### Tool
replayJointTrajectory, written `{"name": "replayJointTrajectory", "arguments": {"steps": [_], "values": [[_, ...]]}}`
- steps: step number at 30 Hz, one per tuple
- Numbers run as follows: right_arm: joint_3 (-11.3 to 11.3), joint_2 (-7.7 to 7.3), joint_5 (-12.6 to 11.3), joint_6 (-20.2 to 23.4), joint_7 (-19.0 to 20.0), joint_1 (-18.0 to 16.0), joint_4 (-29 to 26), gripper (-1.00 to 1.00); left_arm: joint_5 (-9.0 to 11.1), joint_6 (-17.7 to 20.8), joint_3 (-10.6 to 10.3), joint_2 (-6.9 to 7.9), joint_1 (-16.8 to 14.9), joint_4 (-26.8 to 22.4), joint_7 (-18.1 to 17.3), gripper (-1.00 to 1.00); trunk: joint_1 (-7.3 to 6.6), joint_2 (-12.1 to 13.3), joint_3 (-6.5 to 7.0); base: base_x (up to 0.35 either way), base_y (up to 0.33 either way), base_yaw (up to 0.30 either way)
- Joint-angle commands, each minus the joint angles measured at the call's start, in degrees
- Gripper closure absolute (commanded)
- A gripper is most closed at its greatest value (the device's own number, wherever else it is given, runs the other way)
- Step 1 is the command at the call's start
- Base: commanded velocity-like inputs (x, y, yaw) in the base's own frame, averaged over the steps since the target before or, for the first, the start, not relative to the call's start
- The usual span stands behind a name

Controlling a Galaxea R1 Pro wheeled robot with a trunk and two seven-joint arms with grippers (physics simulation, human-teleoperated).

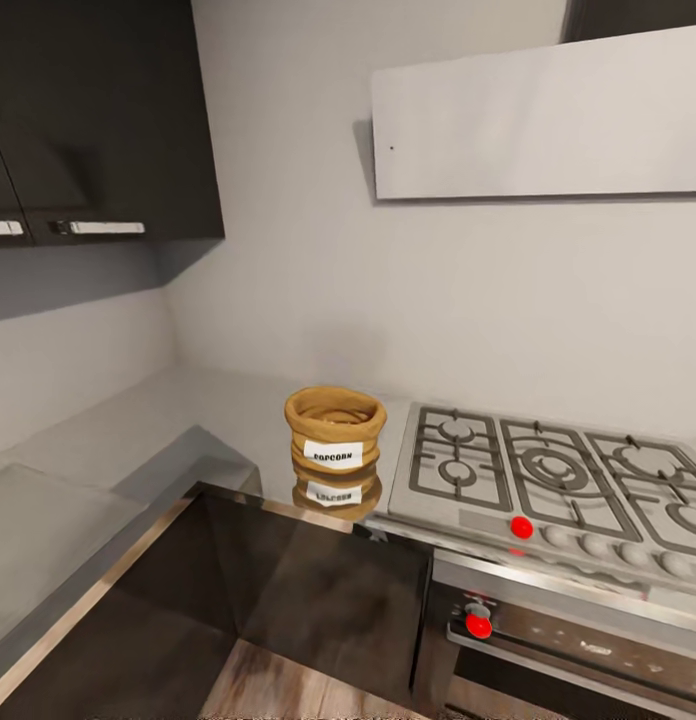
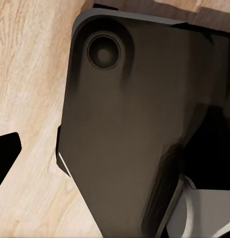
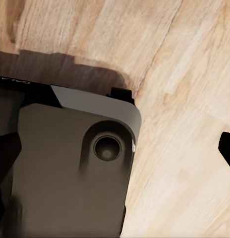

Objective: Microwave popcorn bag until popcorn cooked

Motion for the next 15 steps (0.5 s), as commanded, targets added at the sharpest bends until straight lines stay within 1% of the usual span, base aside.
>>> {"name": "replayJointTrajectory", "arguments": {"steps": [1,15], "values": [[-0.5,-0.03,0.5,-0.1,0.1,-0.1,0.2,-1.0,0.3,-0.1,0.1,-0.02,0.0,-0.1,0.1,-1.0,0.0,0.0,-0.15,0.0,0.0,0.0],[-0.3,0.05,0.7,0.2,0.1,-0.1,0.2,-1.0,0.4,0.0,0.2,0.06,0.0,-0.1,0.1,-1.0,0.0,0.0,-1.45,0.0,0.0,0.0]]}}
